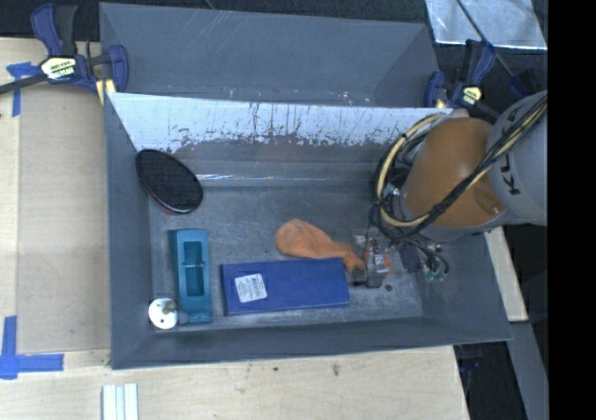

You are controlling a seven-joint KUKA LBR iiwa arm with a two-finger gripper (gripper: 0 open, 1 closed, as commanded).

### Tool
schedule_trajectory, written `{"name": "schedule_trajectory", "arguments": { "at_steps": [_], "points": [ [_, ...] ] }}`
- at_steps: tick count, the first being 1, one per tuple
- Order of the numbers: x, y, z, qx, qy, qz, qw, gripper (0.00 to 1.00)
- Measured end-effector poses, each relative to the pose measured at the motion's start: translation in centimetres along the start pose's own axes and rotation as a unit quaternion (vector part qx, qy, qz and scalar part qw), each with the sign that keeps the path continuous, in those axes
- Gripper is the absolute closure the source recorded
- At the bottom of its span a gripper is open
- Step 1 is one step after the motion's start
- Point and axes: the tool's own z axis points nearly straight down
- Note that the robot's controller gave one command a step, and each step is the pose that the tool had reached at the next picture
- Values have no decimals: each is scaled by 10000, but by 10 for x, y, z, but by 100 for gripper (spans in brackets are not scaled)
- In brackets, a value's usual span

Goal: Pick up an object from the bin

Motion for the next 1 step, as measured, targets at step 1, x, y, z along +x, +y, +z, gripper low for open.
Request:
{"name": "schedule_trajectory", "arguments": {
  "at_steps": [1],
  "points": [
    [-33,0,-208,-2,10,-256,9997,100]
  ]
}}
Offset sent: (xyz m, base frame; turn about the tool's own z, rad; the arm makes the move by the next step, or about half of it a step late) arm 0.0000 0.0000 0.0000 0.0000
